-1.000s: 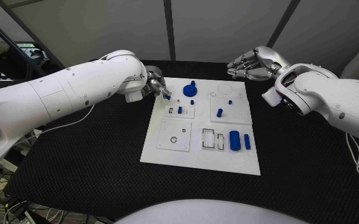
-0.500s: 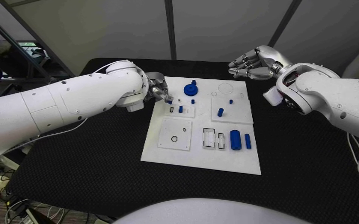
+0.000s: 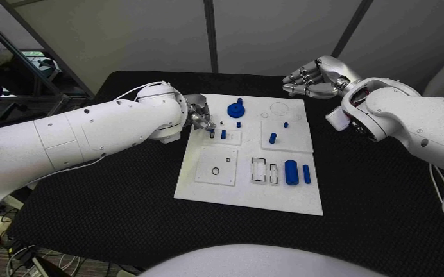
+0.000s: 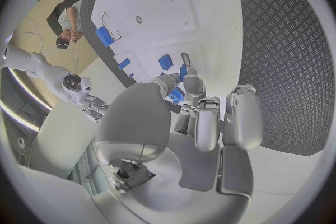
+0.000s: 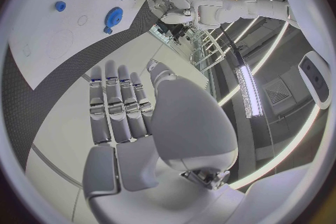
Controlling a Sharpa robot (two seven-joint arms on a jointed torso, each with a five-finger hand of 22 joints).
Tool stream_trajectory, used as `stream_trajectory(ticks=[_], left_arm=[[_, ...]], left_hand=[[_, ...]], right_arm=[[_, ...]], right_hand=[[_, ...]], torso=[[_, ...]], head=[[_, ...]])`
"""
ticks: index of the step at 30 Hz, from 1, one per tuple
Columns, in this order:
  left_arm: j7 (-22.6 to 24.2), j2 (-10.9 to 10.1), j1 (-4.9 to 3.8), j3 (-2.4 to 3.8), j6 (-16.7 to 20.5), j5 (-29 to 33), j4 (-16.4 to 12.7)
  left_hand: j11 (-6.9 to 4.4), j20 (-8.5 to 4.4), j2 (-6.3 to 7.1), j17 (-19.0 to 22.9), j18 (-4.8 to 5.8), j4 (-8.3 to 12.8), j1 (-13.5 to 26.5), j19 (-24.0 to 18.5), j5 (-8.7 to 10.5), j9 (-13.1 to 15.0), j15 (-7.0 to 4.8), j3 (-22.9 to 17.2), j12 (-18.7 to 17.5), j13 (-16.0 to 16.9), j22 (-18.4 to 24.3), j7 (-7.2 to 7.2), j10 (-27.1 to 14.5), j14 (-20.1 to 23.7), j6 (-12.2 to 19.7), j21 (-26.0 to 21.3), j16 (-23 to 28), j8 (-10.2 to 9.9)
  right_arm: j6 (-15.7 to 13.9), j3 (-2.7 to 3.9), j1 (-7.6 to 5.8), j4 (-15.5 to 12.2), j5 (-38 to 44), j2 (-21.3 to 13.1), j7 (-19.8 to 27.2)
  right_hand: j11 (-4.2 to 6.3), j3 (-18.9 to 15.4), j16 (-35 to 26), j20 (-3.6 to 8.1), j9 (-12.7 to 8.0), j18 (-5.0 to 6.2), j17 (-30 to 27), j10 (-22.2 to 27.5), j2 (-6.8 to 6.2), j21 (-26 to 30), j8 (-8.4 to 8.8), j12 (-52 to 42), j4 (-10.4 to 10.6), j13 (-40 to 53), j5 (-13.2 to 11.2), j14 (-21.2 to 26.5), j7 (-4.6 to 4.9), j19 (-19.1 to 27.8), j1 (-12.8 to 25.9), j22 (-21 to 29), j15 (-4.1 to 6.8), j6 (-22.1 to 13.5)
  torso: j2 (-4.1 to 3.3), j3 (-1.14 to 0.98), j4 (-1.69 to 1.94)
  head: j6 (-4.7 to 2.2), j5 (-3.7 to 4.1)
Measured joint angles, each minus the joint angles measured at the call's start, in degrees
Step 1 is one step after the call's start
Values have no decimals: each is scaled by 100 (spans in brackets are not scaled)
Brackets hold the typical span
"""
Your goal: Assemble the parts on the task board
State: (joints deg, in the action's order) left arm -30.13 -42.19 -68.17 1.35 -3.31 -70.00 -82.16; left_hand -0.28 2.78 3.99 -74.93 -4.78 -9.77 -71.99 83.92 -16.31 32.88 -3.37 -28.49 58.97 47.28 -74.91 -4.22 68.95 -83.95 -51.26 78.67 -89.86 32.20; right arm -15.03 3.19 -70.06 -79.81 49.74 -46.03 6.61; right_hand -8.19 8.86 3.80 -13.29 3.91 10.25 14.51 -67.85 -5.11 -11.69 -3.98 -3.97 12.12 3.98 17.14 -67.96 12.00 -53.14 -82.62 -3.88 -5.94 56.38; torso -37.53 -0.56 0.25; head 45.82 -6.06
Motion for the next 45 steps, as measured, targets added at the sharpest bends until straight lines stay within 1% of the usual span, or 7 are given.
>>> stream_trajectory(ticks=[2,8,22,23,31,39,45], left_arm=[[-6,11,6,-17,-29,-44,0],[-19,28,17,-38,-118,-127,2],[-23,62,12,-40,-268,-221,15],[-23,61,12,-40,-279,-222,13],[-24,47,15,-40,-374,-236,-6],[-28,44,13,-39,-414,-253,-11],[-30,57,11,-38,-423,-261,2]], left_hand=[[0,0,30,0,0,14,30,0,0,8,0,-14,0,0,0,-9,0,0,9,0,0,0],[2,0,21,0,-1,0,55,0,0,18,0,-32,0,0,0,-9,-1,0,9,0,0,26],[12,0,32,0,-1,48,76,0,2,36,0,-112,0,0,0,-19,5,0,19,0,0,27],[12,0,69,0,0,64,113,0,2,36,0,-128,0,0,0,-19,5,0,19,0,0,54],[11,0,85,0,-1,78,128,0,14,41,0,-204,26,7,0,-20,7,0,19,0,0,89],[-2,0,152,0,0,98,196,0,-8,80,0,-289,26,14,0,-20,39,0,19,0,0,109],[-2,0,152,0,-1,108,196,0,-8,79,0,-298,26,14,0,-20,40,0,19,0,0,134]], right_arm=[[0,0,0,-1,4,0,-2],[2,0,0,-3,10,1,-4],[3,1,0,-10,18,4,-6],[3,1,0,-10,18,4,-6],[6,1,0,-6,20,5,-8],[11,1,0,-3,22,10,-9],[13,1,0,-3,22,12,-10]], right_hand=[[0,0,0,0,0,0,-1,0,0,0,0,0,0,0,0,0,0,0,0,0,0,0],[0,0,0,0,0,0,-1,0,0,0,0,0,0,0,0,0,0,0,0,0,0,0],[0,0,0,0,0,0,-1,0,0,0,0,0,0,0,29,0,0,0,0,-1,0,0],[0,0,0,0,0,0,-1,0,0,0,0,0,0,0,29,0,0,0,0,-1,0,0],[0,0,0,0,0,0,0,0,0,0,0,0,0,0,29,0,0,0,0,-1,0,0],[0,0,0,0,0,0,0,0,0,0,0,0,0,0,29,0,0,0,0,-1,0,0],[0,0,0,0,0,0,0,0,0,0,0,0,0,0,29,0,0,0,0,-2,0,0]], torso=[[0,0,0],[0,1,0],[3,4,3],[3,4,4],[3,6,6],[3,5,6],[3,3,4]], head=[[6,-1],[13,20],[20,18],[21,21],[41,20],[55,18],[57,18]])
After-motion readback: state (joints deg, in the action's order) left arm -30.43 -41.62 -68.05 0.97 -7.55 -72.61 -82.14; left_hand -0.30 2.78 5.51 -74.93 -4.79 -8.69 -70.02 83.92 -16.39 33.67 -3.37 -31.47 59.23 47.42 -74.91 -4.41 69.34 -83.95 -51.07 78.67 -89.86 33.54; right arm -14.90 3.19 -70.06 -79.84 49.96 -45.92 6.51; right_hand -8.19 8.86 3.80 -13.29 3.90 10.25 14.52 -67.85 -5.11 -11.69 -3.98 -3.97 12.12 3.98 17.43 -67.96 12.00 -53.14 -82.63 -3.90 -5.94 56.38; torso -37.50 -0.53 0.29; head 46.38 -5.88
